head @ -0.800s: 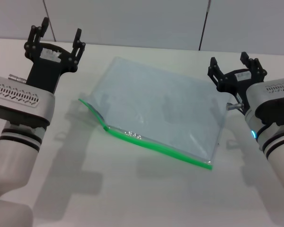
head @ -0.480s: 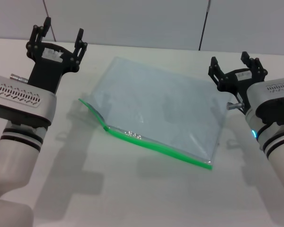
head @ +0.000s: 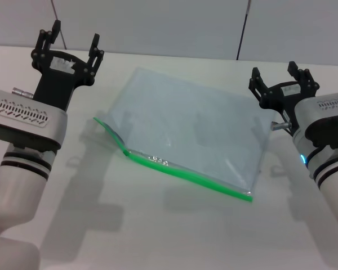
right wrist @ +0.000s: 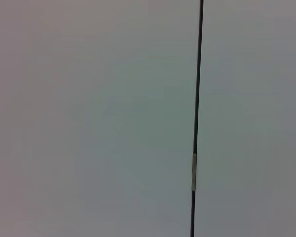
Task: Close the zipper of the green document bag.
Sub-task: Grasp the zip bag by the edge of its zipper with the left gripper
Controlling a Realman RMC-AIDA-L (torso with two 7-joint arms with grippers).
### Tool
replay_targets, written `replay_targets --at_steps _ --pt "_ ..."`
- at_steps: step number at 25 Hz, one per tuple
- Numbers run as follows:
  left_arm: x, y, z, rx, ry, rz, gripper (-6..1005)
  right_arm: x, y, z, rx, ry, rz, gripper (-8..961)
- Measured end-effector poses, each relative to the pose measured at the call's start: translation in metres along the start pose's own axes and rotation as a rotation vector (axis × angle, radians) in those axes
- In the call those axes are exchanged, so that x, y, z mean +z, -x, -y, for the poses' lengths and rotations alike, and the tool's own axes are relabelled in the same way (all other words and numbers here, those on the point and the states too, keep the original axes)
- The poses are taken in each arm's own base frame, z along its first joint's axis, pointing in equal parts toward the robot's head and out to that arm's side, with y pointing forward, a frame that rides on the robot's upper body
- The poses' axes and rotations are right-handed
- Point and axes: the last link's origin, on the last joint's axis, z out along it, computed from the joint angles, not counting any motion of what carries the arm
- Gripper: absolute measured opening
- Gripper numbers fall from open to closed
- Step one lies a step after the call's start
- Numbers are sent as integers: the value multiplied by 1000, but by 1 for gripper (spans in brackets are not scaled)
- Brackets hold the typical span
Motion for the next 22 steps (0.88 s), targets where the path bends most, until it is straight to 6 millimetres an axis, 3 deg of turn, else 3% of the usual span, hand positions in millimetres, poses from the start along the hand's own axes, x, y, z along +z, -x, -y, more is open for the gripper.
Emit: replay_targets --at_steps 5,15,22 --pt "-3 1 0 23 -3 5 724 -1 -1 2 -2 -4 -3 802" --pt "-47 7 1 313 -80 68 720 -2 -4 5 -7 -13 -7 802" --pt "-62 0 7 456 -205 126 717 -3 -5 6 -7 -17 -11 802"
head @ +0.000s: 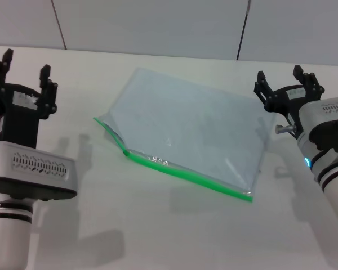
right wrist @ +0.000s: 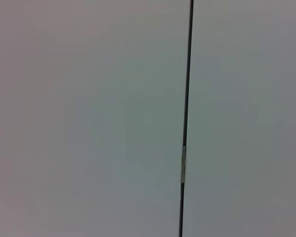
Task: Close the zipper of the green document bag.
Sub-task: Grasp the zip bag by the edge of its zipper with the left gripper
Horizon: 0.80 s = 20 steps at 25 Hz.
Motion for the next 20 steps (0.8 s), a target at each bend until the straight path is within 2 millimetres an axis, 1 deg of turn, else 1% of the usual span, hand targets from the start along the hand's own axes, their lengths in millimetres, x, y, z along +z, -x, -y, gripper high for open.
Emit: replay_targets --at_steps 4,7,13,17,20 --pt "-1 0 0 44 -13 33 716 -1 -1 1 1 -3 -3 802" --pt "-1 2 -4 69 6 80 694 -2 -2 2 2 -6 -6 802" --pt "-3 14 -25 202 159 184 678 -4 -5 6 3 -17 -12 802" --pt "-4 16 -34 297 235 190 678 -4 -5 8 0 -22 -12 802" --pt "-4 16 -37 343 260 185 679 -4 -6 9 -4 -26 -14 802"
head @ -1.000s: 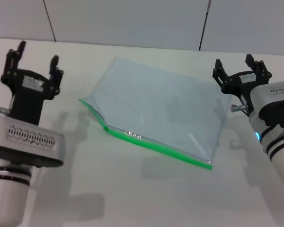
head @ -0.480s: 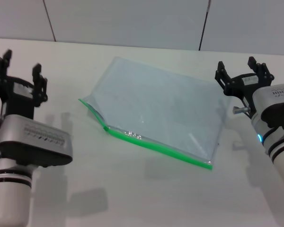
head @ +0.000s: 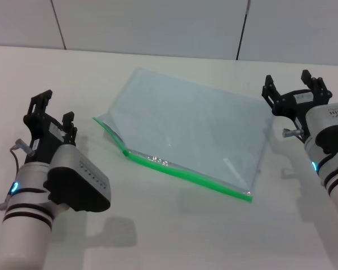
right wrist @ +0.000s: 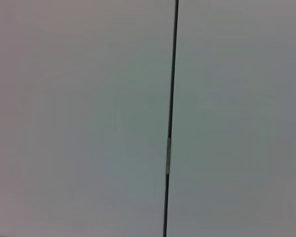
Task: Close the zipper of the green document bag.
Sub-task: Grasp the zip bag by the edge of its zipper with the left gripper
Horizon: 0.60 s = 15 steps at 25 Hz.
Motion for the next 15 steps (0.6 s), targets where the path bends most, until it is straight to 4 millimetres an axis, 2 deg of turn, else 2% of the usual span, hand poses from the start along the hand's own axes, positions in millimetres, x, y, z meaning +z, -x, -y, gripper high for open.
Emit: replay_targets --at_steps 8,15 --pt "1 -4 -14 133 99 -21 680 -3 -3 2 1 -7 -8 801" --pt "2 -4 -15 210 109 -28 679 -4 -5 3 2 -10 -11 801"
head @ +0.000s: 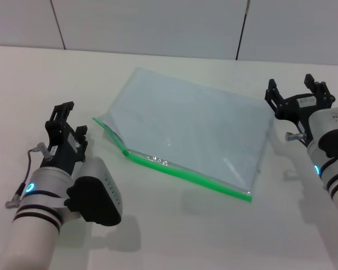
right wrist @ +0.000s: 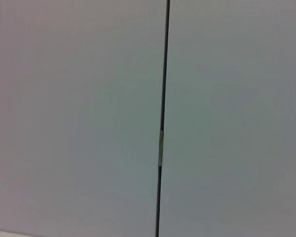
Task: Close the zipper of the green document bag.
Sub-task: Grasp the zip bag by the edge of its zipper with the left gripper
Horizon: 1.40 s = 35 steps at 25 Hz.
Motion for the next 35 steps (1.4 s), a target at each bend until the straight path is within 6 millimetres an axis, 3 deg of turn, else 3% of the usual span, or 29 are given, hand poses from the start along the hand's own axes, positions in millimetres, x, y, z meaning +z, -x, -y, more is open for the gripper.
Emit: replay_targets --at_steps 20,35 --pt "4 -10 -3 216 28 -55 679 -1 -2 3 7 -13 -4 801" --pt "7 0 -1 115 27 -4 680 -2 -3 4 8 -16 -8 801"
